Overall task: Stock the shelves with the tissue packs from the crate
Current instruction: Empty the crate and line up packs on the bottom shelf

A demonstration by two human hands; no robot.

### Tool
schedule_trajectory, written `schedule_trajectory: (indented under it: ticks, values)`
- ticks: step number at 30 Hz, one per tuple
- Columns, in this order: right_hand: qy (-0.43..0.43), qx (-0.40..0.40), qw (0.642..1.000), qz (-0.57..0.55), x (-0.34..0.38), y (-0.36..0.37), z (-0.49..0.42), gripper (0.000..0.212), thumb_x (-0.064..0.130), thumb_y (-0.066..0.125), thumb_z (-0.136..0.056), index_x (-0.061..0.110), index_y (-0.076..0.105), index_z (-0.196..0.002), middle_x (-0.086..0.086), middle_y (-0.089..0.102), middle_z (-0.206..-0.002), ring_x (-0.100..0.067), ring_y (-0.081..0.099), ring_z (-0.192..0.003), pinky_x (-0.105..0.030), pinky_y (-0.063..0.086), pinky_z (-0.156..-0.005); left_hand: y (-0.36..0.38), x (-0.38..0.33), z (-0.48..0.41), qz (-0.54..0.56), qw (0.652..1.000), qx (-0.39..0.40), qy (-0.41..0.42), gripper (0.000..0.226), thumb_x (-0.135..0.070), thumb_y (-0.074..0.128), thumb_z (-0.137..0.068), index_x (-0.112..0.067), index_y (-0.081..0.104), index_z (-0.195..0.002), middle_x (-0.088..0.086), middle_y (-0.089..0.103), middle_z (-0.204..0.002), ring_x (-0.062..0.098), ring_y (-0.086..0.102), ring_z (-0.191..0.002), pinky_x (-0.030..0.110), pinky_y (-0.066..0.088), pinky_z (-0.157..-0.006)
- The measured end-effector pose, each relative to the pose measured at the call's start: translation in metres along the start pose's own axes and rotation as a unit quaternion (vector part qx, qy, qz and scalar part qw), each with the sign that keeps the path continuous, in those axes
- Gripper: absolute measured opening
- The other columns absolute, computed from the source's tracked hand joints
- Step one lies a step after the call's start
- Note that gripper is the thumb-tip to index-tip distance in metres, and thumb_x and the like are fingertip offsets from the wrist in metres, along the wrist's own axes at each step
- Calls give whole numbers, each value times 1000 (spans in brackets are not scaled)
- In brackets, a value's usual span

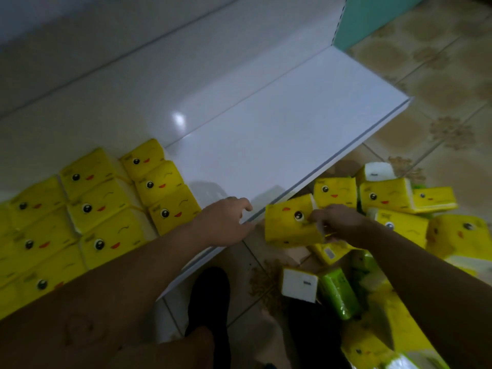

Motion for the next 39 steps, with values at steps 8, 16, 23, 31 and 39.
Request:
schedule_trajectory:
  ticks: [8,16,23,31,39]
  values:
    - [-114,50,975,-187,54,6,78,63,12,70,-82,27,36,-134,-20,64,-118,-40,68,-90,-48,56,-72,-23,-27,49,542,810,82,-208,58,-57,55,-90,-15,48,-130,17,55,-125,32,65,-104,53,55,-87]
    - [-121,46,975,-182,59,73,117,49,38,76,-72,17,59,-112,-8,68,-108,-26,67,-95,-42,56,-76,-25,-29,74,652,733,-30,-194,22,-24,67,-90,-18,61,-110,8,69,-107,23,66,-88,34,54,-66]
    - [-137,-64,976,-159,69,85,97,56,32,75,-81,27,46,-128,-5,62,-114,-23,65,-97,-41,55,-84,-19,-6,60,573,778,-166,-198,59,-13,82,-74,-14,54,-126,10,65,-115,25,67,-95,38,56,-80]
    - [-151,-95,958,-226,113,135,57,38,33,69,-79,32,45,-109,-3,61,-94,-26,63,-91,-46,55,-85,-41,44,11,351,910,-126,-180,111,-48,85,-30,-24,45,-131,2,61,-123,23,63,-109,36,54,-83]
    - [-172,0,945,-279,119,169,13,22,41,58,-92,29,58,-110,4,64,-92,-13,64,-86,-35,52,-84,-78,105,1,57,953,-182,-237,127,-47,86,-56,-21,8,-153,11,26,-152,31,27,-140,48,32,-110]
Point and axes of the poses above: each hand's wrist, its own z-axis away from the middle knuckle, its own y-axis out of the palm, x = y × z, the point moved 4 cm from there along -z, towards the middle knuckle
